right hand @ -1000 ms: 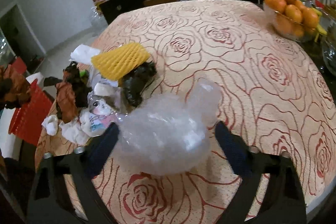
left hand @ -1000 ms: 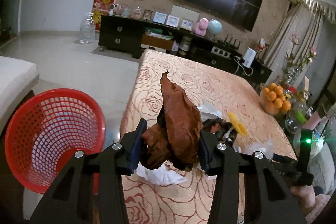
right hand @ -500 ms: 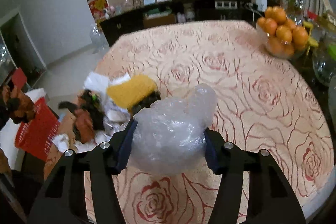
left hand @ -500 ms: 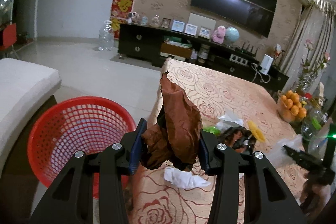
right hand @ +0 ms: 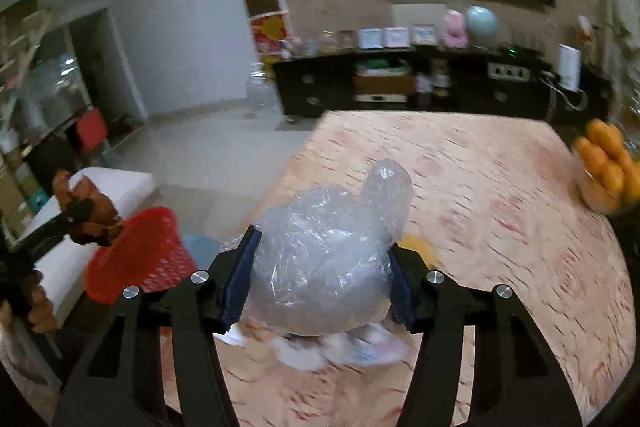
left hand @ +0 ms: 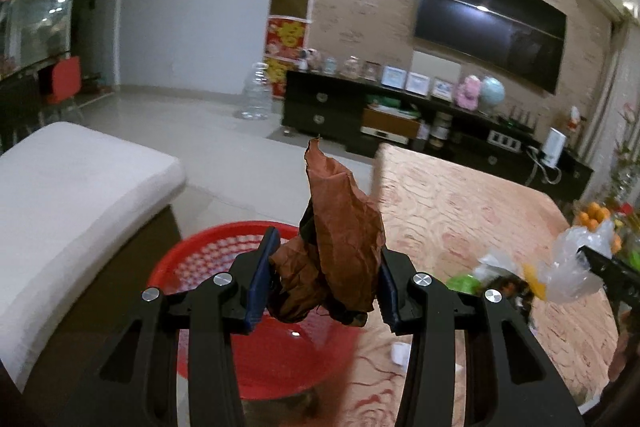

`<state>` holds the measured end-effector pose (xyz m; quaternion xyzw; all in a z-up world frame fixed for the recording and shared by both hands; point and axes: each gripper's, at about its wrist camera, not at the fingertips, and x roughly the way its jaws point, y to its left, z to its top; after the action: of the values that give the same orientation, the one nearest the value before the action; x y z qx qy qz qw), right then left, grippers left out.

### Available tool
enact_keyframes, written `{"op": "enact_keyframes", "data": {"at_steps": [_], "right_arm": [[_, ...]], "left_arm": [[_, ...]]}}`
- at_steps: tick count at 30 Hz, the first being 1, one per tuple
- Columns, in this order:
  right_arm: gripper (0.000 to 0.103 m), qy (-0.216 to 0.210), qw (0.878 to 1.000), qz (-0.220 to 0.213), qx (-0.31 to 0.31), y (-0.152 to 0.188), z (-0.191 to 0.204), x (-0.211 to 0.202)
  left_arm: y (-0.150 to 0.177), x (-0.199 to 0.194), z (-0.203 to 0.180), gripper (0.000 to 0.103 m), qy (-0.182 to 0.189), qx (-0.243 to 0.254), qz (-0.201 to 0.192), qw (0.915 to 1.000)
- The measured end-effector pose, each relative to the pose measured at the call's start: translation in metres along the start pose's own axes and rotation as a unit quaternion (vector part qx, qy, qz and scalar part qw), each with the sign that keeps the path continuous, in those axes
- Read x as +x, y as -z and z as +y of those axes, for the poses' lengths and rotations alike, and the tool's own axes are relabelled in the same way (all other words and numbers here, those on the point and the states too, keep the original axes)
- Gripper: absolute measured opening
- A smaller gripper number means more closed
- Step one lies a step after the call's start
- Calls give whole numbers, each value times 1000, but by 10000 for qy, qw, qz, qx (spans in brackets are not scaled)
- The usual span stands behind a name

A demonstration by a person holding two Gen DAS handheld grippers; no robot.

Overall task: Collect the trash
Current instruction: 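Carry leaves and plastic bag over the red basket and open both tools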

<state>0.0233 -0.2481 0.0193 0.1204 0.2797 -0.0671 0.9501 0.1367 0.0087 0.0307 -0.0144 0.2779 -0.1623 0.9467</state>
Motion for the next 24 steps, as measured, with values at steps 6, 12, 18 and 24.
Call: {"op": "enact_keyframes", "data": {"at_steps": [6,12,18,24], "right_arm": [[56,-744,9965,88,-380,-28,53,29],[56,-1455,9862,479,-632,-30,100,76],[56,-1883,9759,894,-653,-23,136,114],[58,-2078,9688,1136,-731,-13,166,135]], "left_arm": [[0,6,31,42,-473,-276,59,9985],[10,25,48,42,-711,-408,319,9961],[20,36,56,43,-849,-312,512,9946],[27,41,63,44,-921,-217,651,9934]]}}
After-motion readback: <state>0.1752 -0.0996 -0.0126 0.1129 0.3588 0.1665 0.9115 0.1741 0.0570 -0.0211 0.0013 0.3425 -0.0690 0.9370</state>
